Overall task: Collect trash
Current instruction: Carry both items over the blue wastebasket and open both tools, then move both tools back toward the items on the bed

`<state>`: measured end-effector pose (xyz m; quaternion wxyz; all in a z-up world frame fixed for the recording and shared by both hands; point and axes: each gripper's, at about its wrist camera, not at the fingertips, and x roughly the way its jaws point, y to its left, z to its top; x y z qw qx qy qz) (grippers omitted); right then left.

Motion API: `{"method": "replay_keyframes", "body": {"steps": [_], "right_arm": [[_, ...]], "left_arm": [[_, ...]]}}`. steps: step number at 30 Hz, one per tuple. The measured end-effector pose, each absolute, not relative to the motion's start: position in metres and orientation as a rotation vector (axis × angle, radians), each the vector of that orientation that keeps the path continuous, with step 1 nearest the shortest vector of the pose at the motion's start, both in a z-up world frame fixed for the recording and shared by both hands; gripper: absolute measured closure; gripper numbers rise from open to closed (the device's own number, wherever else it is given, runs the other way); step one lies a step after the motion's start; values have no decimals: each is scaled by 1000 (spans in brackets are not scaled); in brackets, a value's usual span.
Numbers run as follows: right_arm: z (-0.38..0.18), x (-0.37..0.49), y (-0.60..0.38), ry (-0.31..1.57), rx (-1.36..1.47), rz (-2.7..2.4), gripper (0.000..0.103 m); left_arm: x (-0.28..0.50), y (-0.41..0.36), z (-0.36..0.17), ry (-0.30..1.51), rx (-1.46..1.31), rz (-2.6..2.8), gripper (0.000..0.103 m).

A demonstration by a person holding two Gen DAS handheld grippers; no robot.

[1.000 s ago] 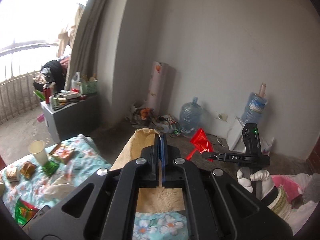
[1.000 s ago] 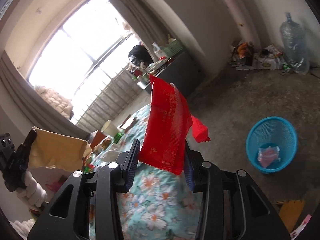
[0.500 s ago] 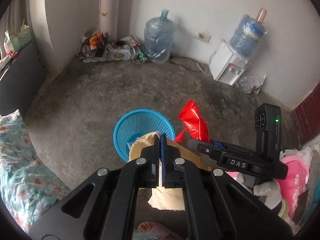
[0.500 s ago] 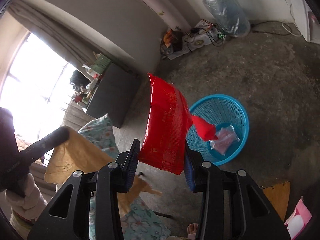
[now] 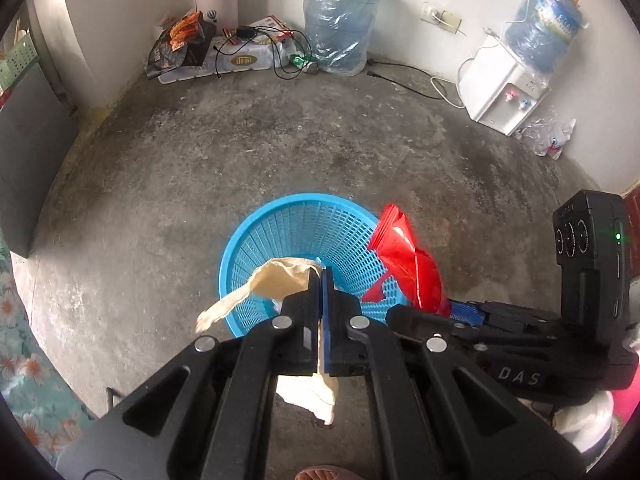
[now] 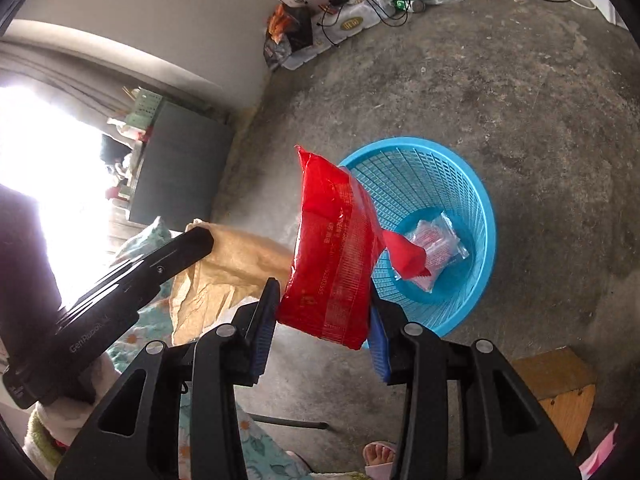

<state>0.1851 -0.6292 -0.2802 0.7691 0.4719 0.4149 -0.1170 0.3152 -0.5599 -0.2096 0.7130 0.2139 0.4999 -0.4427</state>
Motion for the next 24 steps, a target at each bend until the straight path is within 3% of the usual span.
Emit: {"method": "replay_keyframes", "body": {"steps": [2, 3, 4, 5, 6, 17, 24], "right_arm": [[-288, 196, -632, 924, 1003, -263, 58], [-294, 202, -633, 939, 994, -267, 49], [-299, 207, -634, 956, 978, -281, 44], [-302, 211, -634, 980, 958, -308, 35], [-305, 214, -633, 1004, 935, -333, 33], [-286, 206, -619, 935, 902, -342, 33], [-208, 190, -577, 782, 821, -310, 33]], "left_arm": [[320, -565, -217, 1090, 477, -970, 100], [322, -566, -220, 1087, 483, -962, 88], [324, -567, -222, 1079, 490, -939, 68], [325, -567, -222, 1070, 493, -910, 60], [327, -566, -221, 1059, 482, -889, 57], [341, -531, -167, 1021, 378, -877, 53], [331, -473, -82, 971, 310, -930, 42]]}}
